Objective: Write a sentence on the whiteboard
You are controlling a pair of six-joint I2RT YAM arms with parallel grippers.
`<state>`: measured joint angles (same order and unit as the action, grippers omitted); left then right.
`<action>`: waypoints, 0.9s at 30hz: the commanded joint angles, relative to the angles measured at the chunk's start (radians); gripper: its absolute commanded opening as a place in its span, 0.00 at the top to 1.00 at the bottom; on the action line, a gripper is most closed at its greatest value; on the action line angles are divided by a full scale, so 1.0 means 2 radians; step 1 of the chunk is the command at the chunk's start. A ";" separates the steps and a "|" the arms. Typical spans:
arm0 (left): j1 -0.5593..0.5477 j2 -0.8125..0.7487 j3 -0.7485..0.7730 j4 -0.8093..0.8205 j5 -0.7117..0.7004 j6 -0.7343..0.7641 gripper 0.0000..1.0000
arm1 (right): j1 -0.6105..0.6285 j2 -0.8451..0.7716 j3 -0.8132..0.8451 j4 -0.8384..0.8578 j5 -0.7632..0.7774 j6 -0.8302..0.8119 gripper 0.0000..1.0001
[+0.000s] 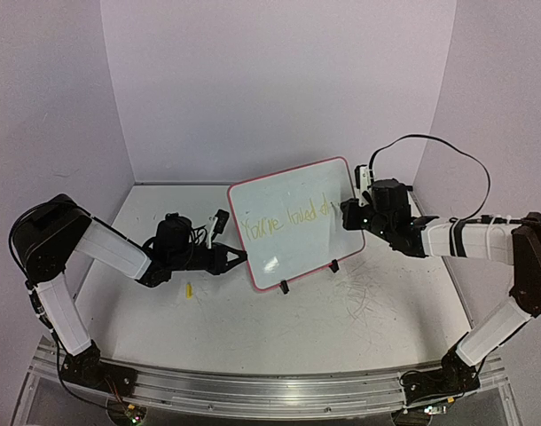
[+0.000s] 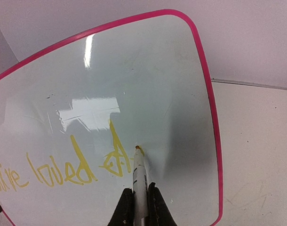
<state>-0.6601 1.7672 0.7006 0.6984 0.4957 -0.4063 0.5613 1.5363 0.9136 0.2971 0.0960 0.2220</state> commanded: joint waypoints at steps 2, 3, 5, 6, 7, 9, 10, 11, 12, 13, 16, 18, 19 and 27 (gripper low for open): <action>0.002 -0.004 0.001 -0.046 -0.011 0.015 1.00 | 0.002 -0.007 -0.013 0.004 -0.018 0.007 1.00; 0.002 -0.004 0.001 -0.046 -0.011 0.015 1.00 | 0.002 -0.007 -0.014 0.003 -0.019 0.007 1.00; 0.002 -0.005 0.001 -0.046 -0.011 0.015 1.00 | 0.002 -0.008 -0.015 0.001 -0.018 0.007 1.00; 0.002 -0.005 0.000 -0.046 -0.011 0.015 1.00 | 0.002 -0.009 -0.016 0.000 -0.018 0.007 1.00; 0.002 -0.006 0.000 -0.046 -0.011 0.015 1.00 | 0.002 -0.009 -0.018 -0.001 -0.019 0.007 1.00; 0.002 -0.006 -0.001 -0.046 -0.011 0.015 1.00 | 0.002 -0.010 -0.020 -0.003 -0.021 0.008 1.00; 0.002 -0.007 -0.001 -0.045 -0.011 0.015 1.00 | 0.003 -0.010 -0.021 -0.004 -0.021 0.009 1.00; 0.002 -0.007 -0.002 -0.045 -0.012 0.015 1.00 | 0.002 -0.011 -0.023 -0.005 -0.022 0.009 1.00; 0.002 -0.007 -0.002 -0.045 -0.012 0.015 1.00 | 0.002 -0.011 -0.024 -0.006 -0.023 0.008 1.00; 0.002 -0.007 -0.002 -0.046 -0.011 0.015 1.00 | 0.002 -0.012 -0.025 -0.007 -0.024 0.008 1.00; 0.002 -0.007 -0.002 -0.046 -0.011 0.015 1.00 | 0.002 -0.014 -0.029 -0.012 -0.021 0.009 1.00; 0.002 -0.006 -0.003 -0.046 -0.011 0.015 1.00 | 0.002 -0.016 -0.031 -0.014 -0.017 0.009 1.00; 0.002 -0.006 -0.003 -0.047 -0.011 0.015 1.00 | 0.002 -0.016 -0.031 -0.014 -0.015 0.009 1.00; 0.001 -0.008 -0.006 -0.046 -0.012 0.016 1.00 | 0.002 -0.020 -0.027 -0.022 0.004 0.010 1.00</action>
<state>-0.6605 1.7660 0.7006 0.6979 0.4957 -0.3962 0.5617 1.5173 0.8669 0.2885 0.0743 0.2341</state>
